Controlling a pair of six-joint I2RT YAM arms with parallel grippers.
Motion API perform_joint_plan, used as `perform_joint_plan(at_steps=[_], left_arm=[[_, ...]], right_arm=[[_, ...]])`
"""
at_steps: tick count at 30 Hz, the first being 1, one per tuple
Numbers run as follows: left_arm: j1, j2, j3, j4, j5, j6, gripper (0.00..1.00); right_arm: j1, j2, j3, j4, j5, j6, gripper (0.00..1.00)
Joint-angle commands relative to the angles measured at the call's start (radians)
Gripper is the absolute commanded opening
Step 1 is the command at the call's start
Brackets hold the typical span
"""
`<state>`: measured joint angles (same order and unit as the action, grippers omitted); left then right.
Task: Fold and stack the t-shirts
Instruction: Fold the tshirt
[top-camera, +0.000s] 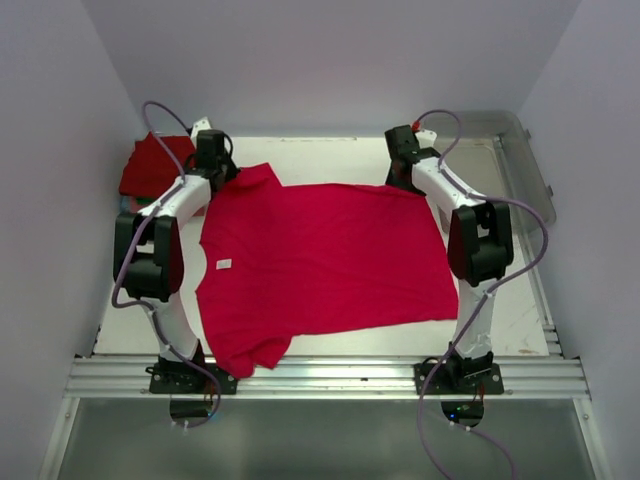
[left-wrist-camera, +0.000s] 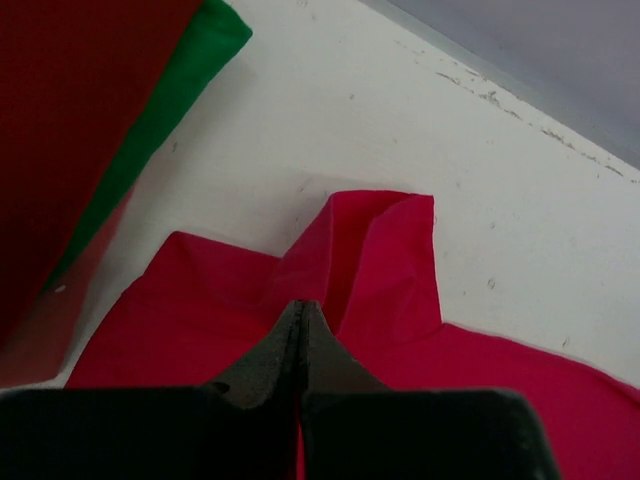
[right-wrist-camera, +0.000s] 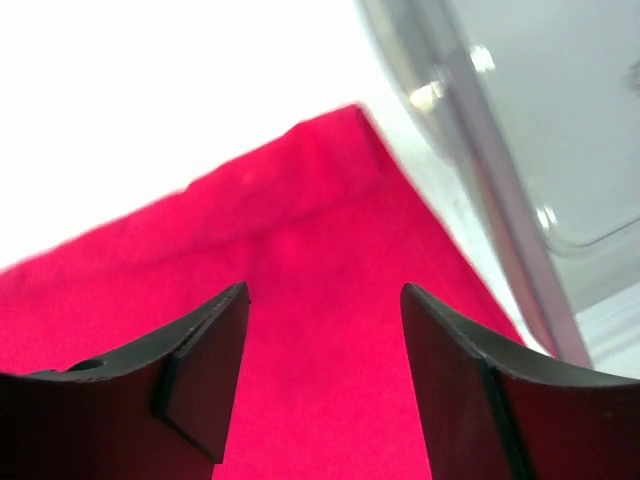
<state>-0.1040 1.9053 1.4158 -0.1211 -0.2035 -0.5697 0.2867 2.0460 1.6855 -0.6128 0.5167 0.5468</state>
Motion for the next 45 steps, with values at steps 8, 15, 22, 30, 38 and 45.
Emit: perform_joint_plan(at_steps=[8,15,22,30,38,45], left_arm=[[0.010,-0.265,-0.181,0.084,-0.030,-0.062,0.00],[0.017,-0.298,-0.186,0.066,-0.011,-0.062,0.00],[0.017,-0.301,-0.218,0.081,0.012,-0.067,0.00],[0.020,-0.310,-0.239,0.077,0.013,-0.059,0.00],[0.030,-0.324,-0.244,0.072,0.021,-0.058,0.00],[0.033,-0.331,-0.252,0.067,0.018,-0.055,0.00]], right_arm=[[-0.018,0.181,0.193,-0.140,0.181,0.165,0.56],[-0.018,0.249,0.258,-0.182,0.285,0.180,0.57],[-0.018,0.316,0.318,-0.148,0.336,0.145,0.58],[-0.020,0.404,0.407,-0.159,0.304,0.148,0.56],[-0.021,0.454,0.428,-0.173,0.292,0.188,0.38],[-0.020,0.411,0.367,-0.145,0.299,0.194,0.04]])
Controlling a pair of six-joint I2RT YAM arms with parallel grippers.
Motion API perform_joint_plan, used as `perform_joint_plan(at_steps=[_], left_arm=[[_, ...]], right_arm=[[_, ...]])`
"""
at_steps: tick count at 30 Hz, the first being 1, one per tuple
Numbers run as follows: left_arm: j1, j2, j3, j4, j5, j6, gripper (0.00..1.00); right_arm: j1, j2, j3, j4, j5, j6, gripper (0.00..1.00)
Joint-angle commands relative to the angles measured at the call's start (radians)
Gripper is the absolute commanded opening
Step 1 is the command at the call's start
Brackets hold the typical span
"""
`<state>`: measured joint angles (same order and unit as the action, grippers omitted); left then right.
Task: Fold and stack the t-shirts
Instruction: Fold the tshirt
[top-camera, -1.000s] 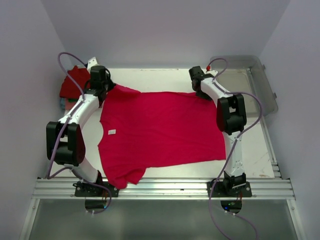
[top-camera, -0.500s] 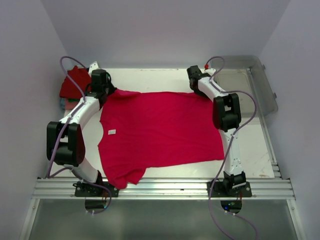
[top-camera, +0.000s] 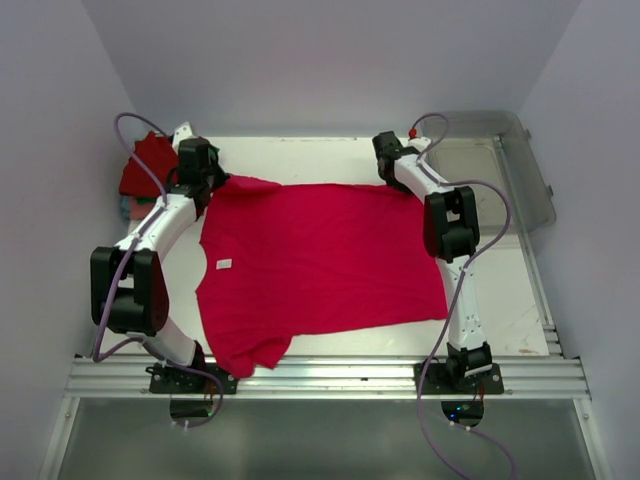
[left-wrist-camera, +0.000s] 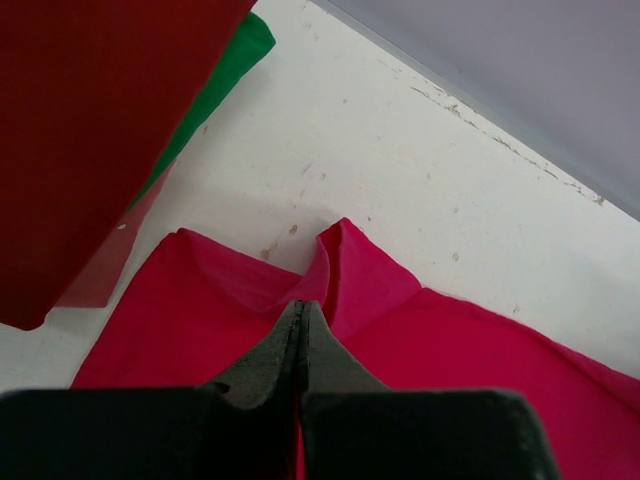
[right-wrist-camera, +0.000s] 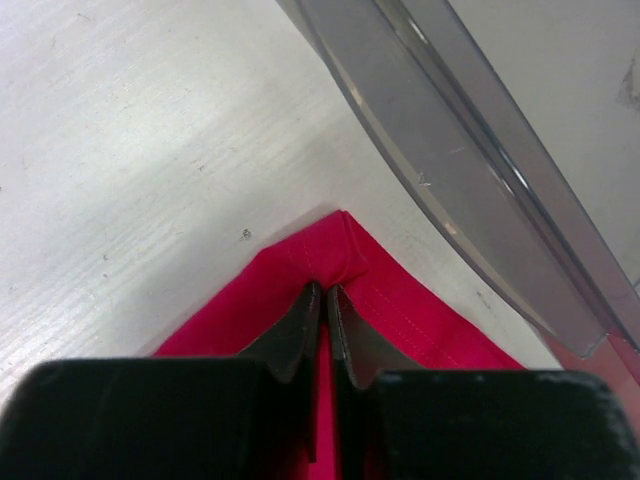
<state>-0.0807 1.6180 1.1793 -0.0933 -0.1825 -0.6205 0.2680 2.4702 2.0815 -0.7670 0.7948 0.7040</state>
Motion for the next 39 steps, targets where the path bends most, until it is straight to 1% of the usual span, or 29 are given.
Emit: perform_joint_plan(at_steps=[1,8,9,15,19,24,29,34,39], left_arm=[[0.010,-0.043,-0.017,0.041,-0.005,-0.004,0.00],[0.010,-0.056,-0.015,0.040,-0.003,-0.002,0.00],[0.010,-0.061,-0.015,0.044,-0.002,0.002,0.00],[0.010,-0.092,-0.004,0.040,-0.023,0.011,0.00],[0.010,-0.101,-0.003,0.032,-0.046,0.015,0.00],[0.012,-0.104,0.006,0.003,-0.060,0.018,0.00],[0.015,-0.139,0.014,-0.058,-0.086,0.027,0.00],[0.018,-0.226,-0.026,-0.135,-0.100,0.041,0.00],[0.019,-0.312,-0.133,-0.183,-0.080,0.039,0.00]], right_arm=[[-0.003,-0.019,-0.035,0.012,0.024,0.035,0.00],[-0.003,-0.086,-0.084,0.034,0.038,0.023,0.00],[-0.001,-0.121,-0.113,0.043,0.044,0.019,0.00],[-0.003,-0.296,-0.256,0.190,0.064,-0.050,0.00],[-0.003,-0.343,-0.279,0.236,0.066,-0.090,0.00],[-0.001,-0.349,-0.242,0.207,0.044,-0.115,0.00],[-0.003,-0.393,-0.261,0.149,0.017,-0.112,0.00],[-0.001,-0.454,-0.343,0.080,-0.025,-0.092,0.00],[-0.001,-0.525,-0.474,0.072,-0.048,-0.090,0.00]])
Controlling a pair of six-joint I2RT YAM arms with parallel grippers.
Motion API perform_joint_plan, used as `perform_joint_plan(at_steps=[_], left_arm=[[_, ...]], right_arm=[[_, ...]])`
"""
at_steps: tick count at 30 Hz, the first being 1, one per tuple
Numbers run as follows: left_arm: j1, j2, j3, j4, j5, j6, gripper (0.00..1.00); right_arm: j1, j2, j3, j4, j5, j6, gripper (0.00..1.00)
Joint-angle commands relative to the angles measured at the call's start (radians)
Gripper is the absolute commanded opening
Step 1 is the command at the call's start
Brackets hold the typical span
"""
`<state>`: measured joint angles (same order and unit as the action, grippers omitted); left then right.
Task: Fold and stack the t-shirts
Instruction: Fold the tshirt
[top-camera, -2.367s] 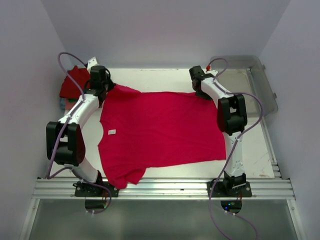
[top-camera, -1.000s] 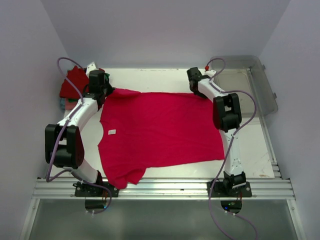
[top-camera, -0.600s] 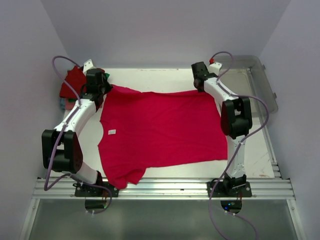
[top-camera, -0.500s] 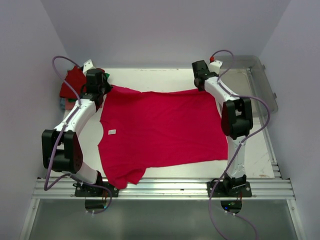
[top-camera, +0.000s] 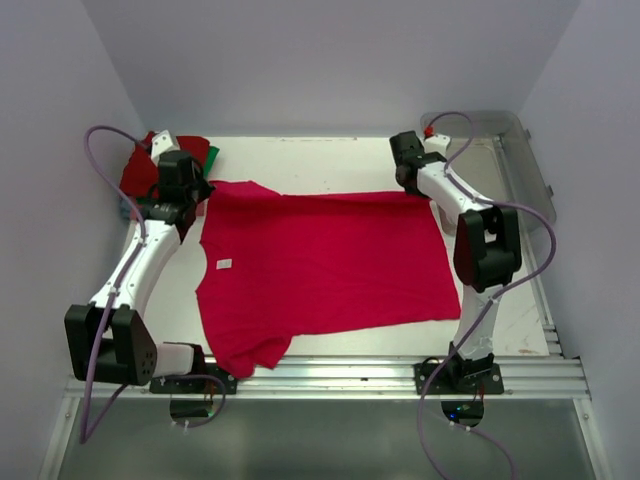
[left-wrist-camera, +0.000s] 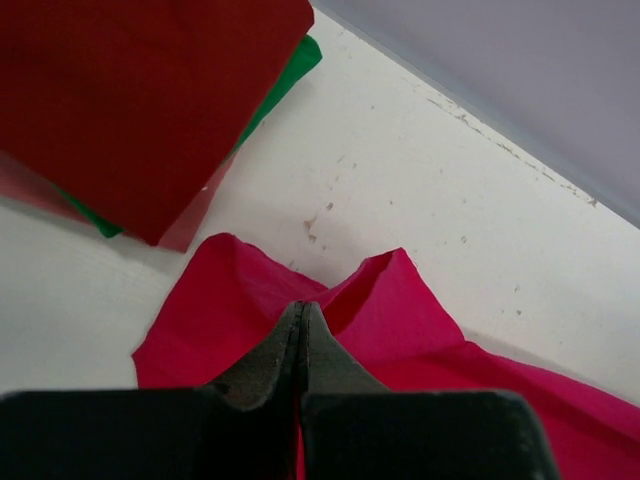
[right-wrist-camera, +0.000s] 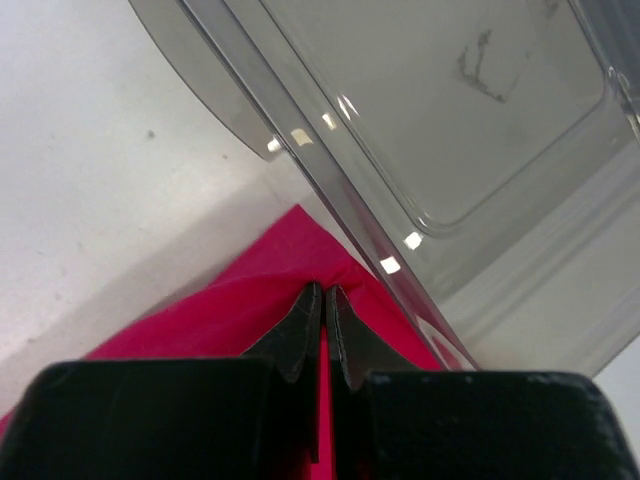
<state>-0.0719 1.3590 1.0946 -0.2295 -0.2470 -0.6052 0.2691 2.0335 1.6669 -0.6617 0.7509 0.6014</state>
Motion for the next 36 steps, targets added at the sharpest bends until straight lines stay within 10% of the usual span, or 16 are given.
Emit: perform_joint_plan(at_steps=[1,36], left_arm=[[0.011,-0.076,-0.065,-0.051,-0.006,0.028,0.00],[0.011,-0.369,-0.243,-0.352,0.094,0.148,0.00]], right_arm=[[-0.002,-0.096,-0.074,-0.035,-0.005,0.009,0.00],[0.012,-0.317,-0.371,-0.138,-0.114,-0.029,0.00]])
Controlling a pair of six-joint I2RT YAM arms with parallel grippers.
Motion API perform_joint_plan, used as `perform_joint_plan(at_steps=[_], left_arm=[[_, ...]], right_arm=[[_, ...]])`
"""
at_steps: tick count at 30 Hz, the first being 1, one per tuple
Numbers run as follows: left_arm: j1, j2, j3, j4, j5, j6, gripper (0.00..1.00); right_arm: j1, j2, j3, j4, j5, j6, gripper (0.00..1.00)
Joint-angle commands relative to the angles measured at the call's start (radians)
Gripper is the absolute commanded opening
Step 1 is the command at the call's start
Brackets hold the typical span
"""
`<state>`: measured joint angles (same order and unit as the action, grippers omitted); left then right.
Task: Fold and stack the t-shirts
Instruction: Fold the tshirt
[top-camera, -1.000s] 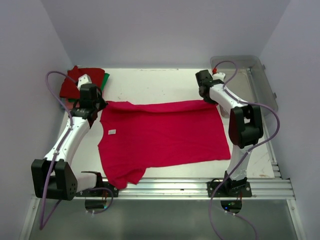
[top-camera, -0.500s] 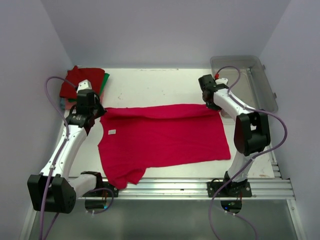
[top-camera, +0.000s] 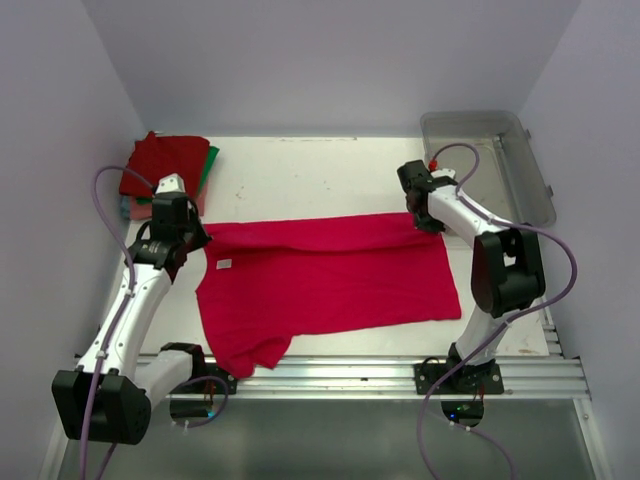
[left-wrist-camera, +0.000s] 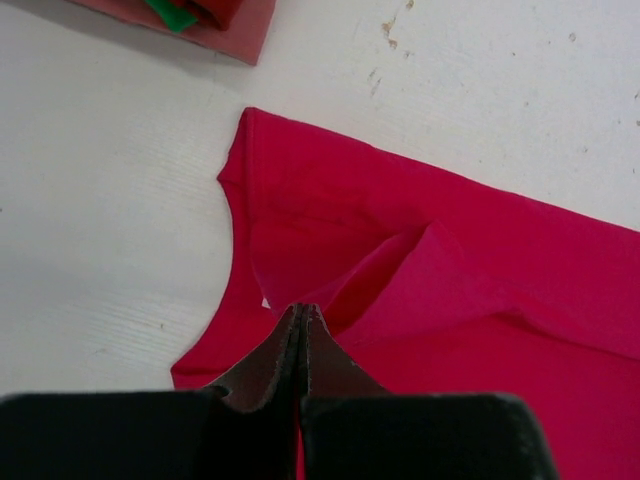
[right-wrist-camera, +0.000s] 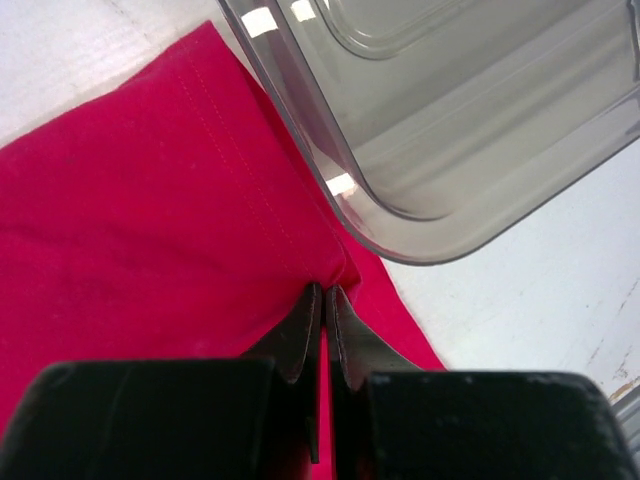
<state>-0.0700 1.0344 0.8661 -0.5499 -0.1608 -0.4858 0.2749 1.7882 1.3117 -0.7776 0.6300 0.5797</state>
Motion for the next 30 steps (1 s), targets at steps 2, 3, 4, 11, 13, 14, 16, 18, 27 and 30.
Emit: perform_joint_plan(at_steps=[2,3,4,11,13,14,16,18,27,30], left_arm=[[0.009,-0.068,-0.019,-0.050,0.004,0.030,0.00],[0.009,-0.076,-0.022,-0.056,-0.003,0.033,0.00],[0.009,-0.082,-0.024,-0.062,-0.006,0.033,0.00],[0.009,-0.103,-0.029,-0.105,0.027,0.032,0.00],[0.009,-0.114,-0.024,-0.133,0.053,0.030,0.19],[0.009,-0.132,-0.021,-0.143,0.061,0.023,0.32],[0.009,-0.154,-0.003,-0.174,0.086,0.000,0.65],[0.009,-0.195,0.025,-0.185,0.102,-0.020,0.97],[0.009,-0.202,0.007,0.000,0.121,-0.030,1.00],[0.009,-0.100,-0.041,0.131,0.156,-0.053,0.87]], right_arm=[[0.004,-0.082,-0.026,-0.025,0.007,-0.007,0.00],[0.006,-0.087,-0.031,-0.026,0.007,-0.006,0.00],[0.006,-0.090,-0.037,-0.025,0.007,-0.007,0.00],[0.009,-0.078,-0.057,-0.034,0.016,-0.001,0.15],[0.014,-0.078,-0.055,-0.043,0.031,0.005,0.34],[0.017,-0.078,-0.052,-0.049,0.030,0.008,0.46],[0.021,-0.090,-0.046,-0.057,0.031,0.009,0.51],[0.026,-0.107,-0.031,-0.064,0.031,0.009,0.55],[0.029,-0.121,0.066,-0.019,-0.018,-0.023,0.56],[0.029,-0.087,0.063,0.070,-0.070,-0.053,0.47]])
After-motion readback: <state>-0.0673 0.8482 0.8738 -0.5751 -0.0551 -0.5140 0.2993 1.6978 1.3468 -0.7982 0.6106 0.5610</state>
